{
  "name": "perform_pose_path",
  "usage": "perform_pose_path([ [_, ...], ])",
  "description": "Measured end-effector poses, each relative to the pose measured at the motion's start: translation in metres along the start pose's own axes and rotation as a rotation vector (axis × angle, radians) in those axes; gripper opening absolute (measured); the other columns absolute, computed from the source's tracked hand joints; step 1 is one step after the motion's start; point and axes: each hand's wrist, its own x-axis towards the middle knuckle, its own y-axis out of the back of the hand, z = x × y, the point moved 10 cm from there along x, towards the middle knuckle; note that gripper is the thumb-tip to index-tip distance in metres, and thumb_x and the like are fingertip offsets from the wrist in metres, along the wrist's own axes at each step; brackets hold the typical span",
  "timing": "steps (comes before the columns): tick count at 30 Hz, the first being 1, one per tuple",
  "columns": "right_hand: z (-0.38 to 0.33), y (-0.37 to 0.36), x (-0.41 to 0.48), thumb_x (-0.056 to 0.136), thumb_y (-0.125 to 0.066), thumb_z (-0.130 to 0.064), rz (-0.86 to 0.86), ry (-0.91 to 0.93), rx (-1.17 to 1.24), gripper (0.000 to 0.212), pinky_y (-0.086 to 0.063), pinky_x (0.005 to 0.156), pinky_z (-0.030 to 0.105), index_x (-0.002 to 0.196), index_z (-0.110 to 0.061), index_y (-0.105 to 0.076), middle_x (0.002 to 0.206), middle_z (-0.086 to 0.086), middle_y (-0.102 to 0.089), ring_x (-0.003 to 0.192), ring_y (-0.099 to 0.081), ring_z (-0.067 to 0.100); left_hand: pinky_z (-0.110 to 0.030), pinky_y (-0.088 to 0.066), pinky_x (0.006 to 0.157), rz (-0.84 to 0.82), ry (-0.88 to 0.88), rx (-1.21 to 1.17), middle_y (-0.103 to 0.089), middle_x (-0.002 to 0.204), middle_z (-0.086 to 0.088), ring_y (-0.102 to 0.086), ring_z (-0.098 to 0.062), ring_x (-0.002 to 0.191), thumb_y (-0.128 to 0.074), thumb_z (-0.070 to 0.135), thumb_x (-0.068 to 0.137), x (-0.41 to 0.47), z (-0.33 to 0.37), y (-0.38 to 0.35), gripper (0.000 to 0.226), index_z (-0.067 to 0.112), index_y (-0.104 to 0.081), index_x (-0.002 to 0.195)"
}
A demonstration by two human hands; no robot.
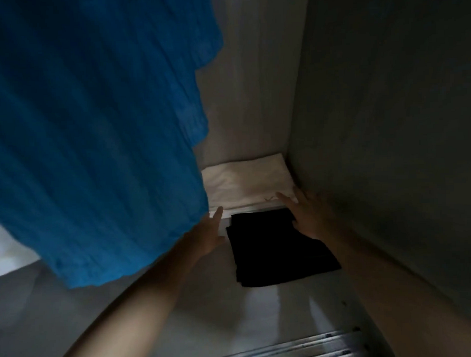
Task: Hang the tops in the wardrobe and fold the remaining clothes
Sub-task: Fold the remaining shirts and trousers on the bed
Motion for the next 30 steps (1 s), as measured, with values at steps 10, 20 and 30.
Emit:
perform_pose_path([
  [10, -0.004, 0.018, -0.040, 0.094, -0.047, -0.028, 0.070, -0.032, -0.056, 0.068, -0.025, 0.107, 0.037, 0.150, -0.024, -0.008, 0.155, 0.011, -0.011, 0.139, -0.019, 0.029, -0.041, -0.044, 0.092, 0.210, -0.067, 0.028, -0.045, 0.139, -0.018, -0.048, -0.031, 0.124, -0.066, 0.030, 0.077, -0.025, 0.027, 0.012, 0.058, 0.016, -0.052, 0.132],
  [20, -0.039, 0.104, -0.177, 0.095, -0.036, -0.009, -0.059, 0.018, 0.001, 0.060, -0.021, 0.111, 0.043, 0.150, -0.016, -0.014, 0.155, 0.020, -0.006, 0.143, -0.011, 0.033, -0.036, -0.044, 0.089, 0.071, -0.035, -0.307, -0.052, 0.131, -0.020, -0.053, -0.037, 0.116, -0.055, 0.017, 0.086, -0.137, 0.072, 0.102, 0.043, 0.005, -0.055, 0.127],
  [30, -0.016, 0.242, -0.394, 0.032, -0.084, -0.037, -0.035, -0.309, 0.111, 0.060, -0.054, 0.061, 0.023, 0.091, -0.029, -0.074, 0.094, 0.007, -0.070, 0.083, -0.069, 0.022, -0.034, -0.044, 0.091, -0.047, -0.209, -0.524, -0.060, 0.123, -0.012, -0.055, -0.031, 0.113, -0.057, 0.012, 0.085, -0.273, 0.176, 0.253, 0.036, 0.007, -0.061, 0.121],
])
